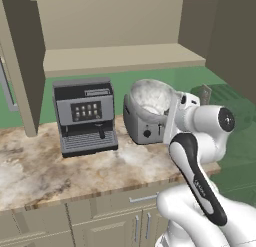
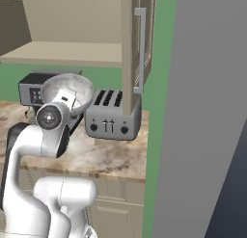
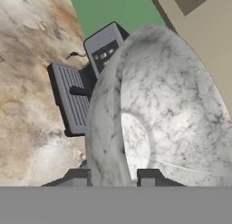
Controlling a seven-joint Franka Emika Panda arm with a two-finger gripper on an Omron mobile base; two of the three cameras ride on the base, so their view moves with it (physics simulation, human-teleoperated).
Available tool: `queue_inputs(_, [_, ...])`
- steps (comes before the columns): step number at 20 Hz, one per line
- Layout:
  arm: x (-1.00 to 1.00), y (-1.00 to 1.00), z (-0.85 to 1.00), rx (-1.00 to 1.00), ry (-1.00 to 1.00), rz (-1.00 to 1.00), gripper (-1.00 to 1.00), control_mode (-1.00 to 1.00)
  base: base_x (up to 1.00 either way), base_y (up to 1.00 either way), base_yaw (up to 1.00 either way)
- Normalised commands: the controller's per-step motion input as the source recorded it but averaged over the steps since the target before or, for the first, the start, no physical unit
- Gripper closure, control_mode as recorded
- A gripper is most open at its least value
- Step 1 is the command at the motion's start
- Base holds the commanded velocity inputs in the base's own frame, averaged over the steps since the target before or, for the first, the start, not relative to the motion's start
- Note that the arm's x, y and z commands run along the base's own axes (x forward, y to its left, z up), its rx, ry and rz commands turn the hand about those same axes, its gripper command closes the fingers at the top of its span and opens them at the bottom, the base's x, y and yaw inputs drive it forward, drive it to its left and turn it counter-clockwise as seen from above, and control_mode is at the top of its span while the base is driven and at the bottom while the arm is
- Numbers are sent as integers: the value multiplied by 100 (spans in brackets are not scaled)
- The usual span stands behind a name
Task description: Move the bowls from the cabinet to the plates on the dining table.
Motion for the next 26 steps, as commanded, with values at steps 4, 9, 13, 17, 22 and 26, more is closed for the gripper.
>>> queue_inputs(4, [-1,0,-41,0,1,0,100,100,0,0,0])
queue_inputs(9, [0,0,0,0,0,0,100,100,-19,13,0])
queue_inputs(13, [0,0,0,0,0,0,100,100,-90,56,1])
queue_inputs(17, [0,0,0,0,0,0,100,100,-100,77,3])
queue_inputs(22, [0,0,0,0,0,0,100,100,-73,82,9])
queue_inputs(26, [0,0,0,0,0,0,100,100,-41,86,29])
